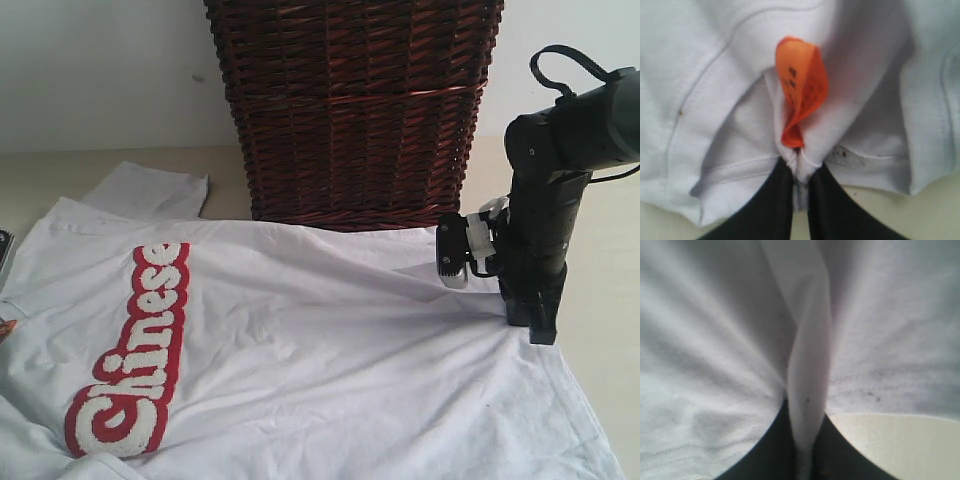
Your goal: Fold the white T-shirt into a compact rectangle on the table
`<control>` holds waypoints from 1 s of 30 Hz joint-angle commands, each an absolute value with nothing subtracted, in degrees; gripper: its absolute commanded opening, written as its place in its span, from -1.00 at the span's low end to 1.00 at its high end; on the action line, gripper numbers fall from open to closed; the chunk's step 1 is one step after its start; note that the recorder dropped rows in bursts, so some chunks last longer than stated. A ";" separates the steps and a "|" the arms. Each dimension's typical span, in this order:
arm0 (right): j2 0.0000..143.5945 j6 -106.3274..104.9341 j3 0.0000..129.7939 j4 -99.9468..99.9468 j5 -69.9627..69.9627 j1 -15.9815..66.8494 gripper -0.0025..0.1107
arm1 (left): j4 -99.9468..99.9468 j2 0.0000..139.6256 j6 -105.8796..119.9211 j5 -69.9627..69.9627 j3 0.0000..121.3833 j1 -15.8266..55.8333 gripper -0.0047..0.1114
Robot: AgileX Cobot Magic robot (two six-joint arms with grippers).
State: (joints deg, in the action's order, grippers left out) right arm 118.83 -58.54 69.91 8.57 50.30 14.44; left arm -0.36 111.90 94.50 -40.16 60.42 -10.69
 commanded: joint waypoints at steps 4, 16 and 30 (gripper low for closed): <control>118.00 -58.69 68.37 10.71 55.64 14.24 -0.96 | -2.05 104.77 93.82 -44.28 59.32 -7.53 -0.92; 98.89 -51.64 68.37 9.34 59.07 13.90 -0.96 | -1.74 81.39 83.34 -46.07 59.32 -6.74 -0.92; 69.70 -36.62 68.37 11.79 61.72 13.90 -0.96 | 0.70 51.77 59.90 -35.44 59.32 -6.74 -0.92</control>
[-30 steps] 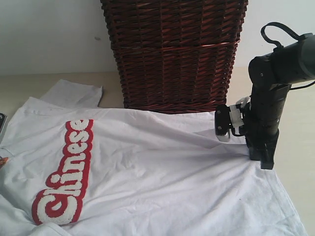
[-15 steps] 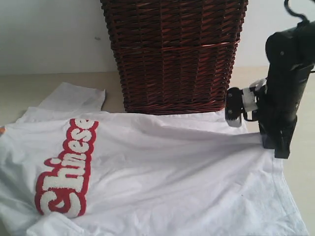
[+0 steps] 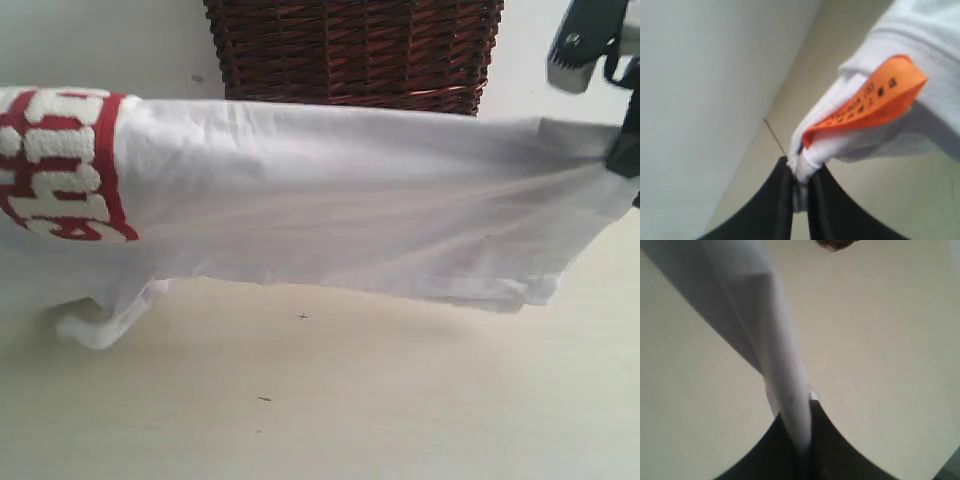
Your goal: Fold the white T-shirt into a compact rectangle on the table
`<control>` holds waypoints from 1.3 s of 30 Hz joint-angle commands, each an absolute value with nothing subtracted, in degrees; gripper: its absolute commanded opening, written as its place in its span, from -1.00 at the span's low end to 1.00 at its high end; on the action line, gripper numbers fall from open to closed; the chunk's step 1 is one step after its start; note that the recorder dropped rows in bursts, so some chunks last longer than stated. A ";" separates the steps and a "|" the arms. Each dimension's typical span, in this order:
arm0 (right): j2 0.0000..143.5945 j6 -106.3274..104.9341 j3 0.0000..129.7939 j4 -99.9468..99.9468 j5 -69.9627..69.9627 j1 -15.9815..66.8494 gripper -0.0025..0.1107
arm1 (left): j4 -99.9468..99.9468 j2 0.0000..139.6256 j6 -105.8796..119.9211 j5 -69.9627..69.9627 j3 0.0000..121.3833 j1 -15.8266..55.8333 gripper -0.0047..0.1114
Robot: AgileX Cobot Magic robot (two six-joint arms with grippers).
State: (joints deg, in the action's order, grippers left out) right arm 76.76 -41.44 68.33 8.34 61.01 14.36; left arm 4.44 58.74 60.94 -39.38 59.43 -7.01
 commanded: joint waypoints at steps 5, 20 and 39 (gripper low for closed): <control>61.15 -33.87 68.37 14.36 62.37 13.90 -0.96 | -12.25 45.87 69.42 -38.87 59.32 -6.74 -0.92; 47.72 -33.75 68.37 16.47 69.96 13.90 -0.96 | -37.90 36.53 75.97 -52.09 61.81 -6.74 -0.92; 58.59 -34.47 56.71 1.57 69.96 13.90 -0.96 | -21.66 43.53 54.59 -58.04 46.65 -6.74 -0.92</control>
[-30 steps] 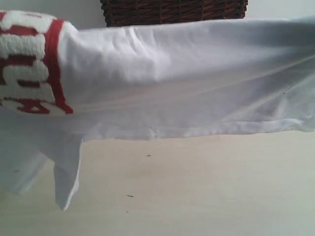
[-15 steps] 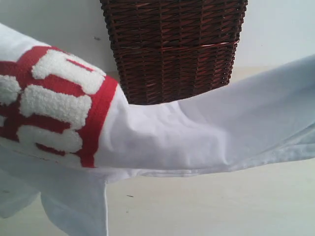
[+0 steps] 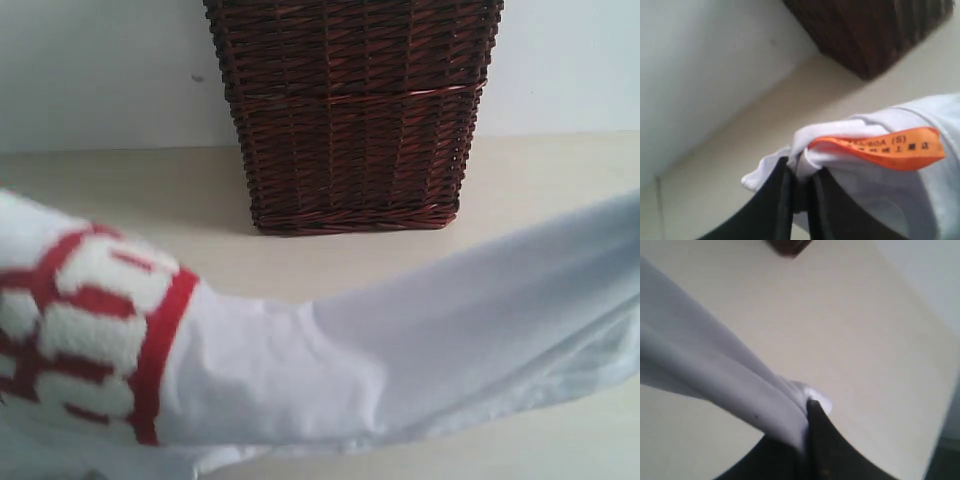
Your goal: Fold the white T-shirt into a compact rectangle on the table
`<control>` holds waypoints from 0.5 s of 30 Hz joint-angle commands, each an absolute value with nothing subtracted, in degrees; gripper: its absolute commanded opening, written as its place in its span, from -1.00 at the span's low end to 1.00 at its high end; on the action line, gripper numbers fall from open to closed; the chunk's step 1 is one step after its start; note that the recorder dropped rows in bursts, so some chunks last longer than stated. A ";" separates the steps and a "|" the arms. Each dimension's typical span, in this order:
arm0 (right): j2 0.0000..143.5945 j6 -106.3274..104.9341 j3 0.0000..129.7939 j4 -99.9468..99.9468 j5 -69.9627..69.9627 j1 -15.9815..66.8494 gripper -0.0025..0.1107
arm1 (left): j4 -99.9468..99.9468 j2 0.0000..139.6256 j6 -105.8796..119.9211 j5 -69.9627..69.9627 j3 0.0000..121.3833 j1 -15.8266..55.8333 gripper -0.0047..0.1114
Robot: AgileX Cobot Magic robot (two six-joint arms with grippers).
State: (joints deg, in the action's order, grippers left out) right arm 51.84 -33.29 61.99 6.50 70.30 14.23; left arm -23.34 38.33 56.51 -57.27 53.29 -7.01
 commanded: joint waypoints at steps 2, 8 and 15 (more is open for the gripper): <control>62.90 -35.42 55.01 1.32 69.96 13.90 -0.96 | -21.80 47.32 55.76 -57.11 44.16 -6.74 -0.92; 76.27 -33.70 54.11 6.48 62.44 13.90 -0.96 | -21.40 60.80 62.19 -42.15 41.48 -6.74 -0.92; 89.54 -25.20 54.11 17.98 34.16 13.90 -0.96 | -21.40 75.87 65.82 -18.35 41.48 -6.74 -0.92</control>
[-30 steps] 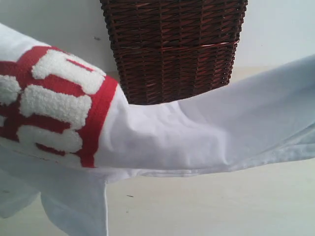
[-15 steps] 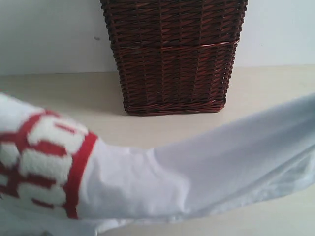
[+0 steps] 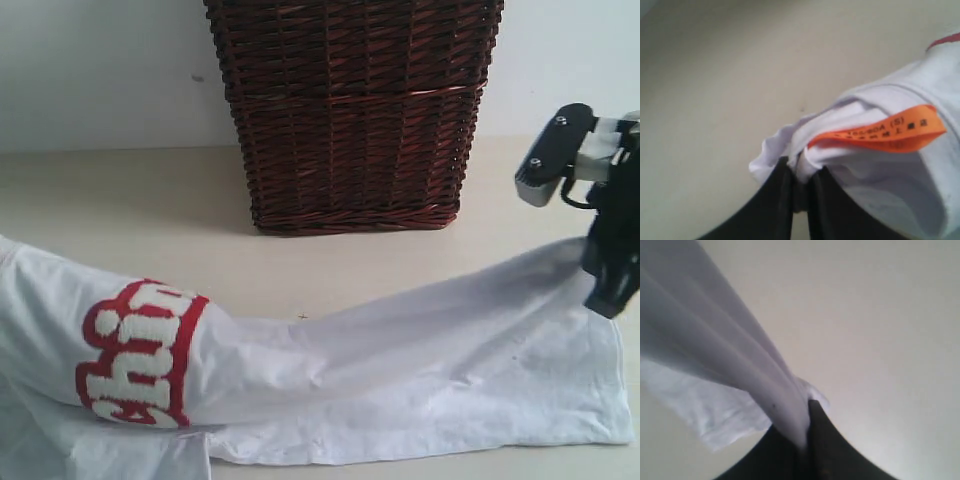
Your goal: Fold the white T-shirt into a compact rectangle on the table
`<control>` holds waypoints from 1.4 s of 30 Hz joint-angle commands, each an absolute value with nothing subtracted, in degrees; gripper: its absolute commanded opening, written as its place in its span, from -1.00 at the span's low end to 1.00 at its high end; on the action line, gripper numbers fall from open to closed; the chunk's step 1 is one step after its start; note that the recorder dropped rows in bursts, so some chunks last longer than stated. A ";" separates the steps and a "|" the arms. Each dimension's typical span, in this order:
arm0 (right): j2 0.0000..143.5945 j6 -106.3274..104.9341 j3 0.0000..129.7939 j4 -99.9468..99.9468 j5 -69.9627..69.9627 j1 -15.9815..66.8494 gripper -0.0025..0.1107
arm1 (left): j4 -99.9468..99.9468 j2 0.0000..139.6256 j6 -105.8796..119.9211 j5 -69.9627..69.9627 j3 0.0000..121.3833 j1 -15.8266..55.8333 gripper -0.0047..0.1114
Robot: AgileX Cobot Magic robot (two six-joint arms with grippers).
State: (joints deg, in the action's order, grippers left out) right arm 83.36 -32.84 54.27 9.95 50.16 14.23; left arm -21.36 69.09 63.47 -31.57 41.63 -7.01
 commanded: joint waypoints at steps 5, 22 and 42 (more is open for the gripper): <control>96.91 -5.72 54.11 36.36 17.92 13.90 -0.59 | -21.40 85.62 65.83 -0.76 41.48 -6.74 -0.62; 101.93 37.62 61.71 56.15 26.07 12.90 -0.27 | -26.29 88.66 49.60 0.90 44.03 -4.87 -0.20; 90.92 16.08 61.71 25.20 30.26 13.27 -0.42 | -14.17 88.20 39.78 -26.48 37.02 14.11 0.16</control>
